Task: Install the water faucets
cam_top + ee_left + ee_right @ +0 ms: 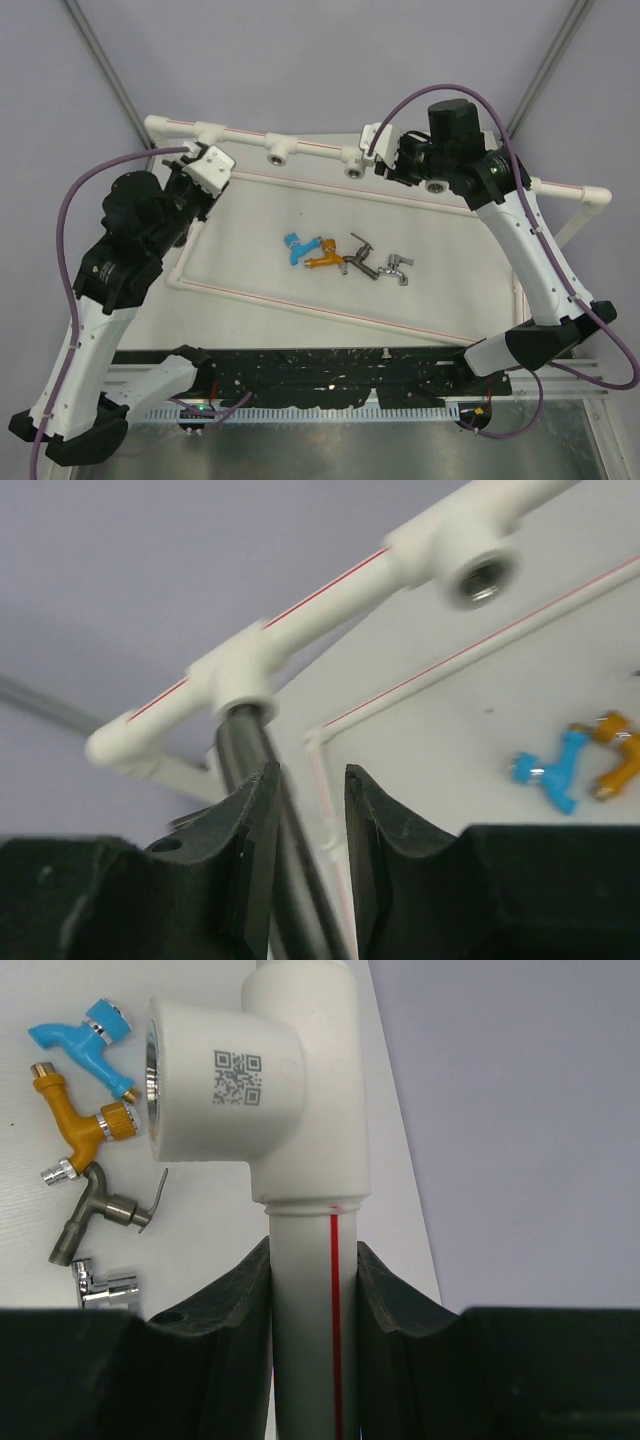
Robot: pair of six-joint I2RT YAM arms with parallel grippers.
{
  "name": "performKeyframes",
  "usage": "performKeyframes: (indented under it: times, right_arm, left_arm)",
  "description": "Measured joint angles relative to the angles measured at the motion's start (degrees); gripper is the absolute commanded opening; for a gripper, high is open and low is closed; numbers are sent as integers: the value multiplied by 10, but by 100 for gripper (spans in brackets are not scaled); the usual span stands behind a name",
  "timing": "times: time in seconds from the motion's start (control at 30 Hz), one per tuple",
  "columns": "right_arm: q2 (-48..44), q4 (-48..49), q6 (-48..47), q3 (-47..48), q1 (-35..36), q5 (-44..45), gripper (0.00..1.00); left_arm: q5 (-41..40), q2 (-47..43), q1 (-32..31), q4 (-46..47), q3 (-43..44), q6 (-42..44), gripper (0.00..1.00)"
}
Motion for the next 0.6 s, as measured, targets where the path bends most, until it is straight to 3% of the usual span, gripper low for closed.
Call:
performKeyframes:
  times: [0.13,0.3,0.47,0.6]
  right_arm:
    - [3,3,1,2,4,-2,5]
    - [4,5,1,3,4,-2,5]
    - [4,5,1,3,4,-2,5]
    - [4,5,0,3,4,-2,5]
  left_arm:
    - [142,10,-44,-5,4,-38,51]
    - [200,46,-45,-28,22,-96,65]
    - [143,57,-45,-33,76,-166,80]
    - [53,51,-45,-21,113,-198,80]
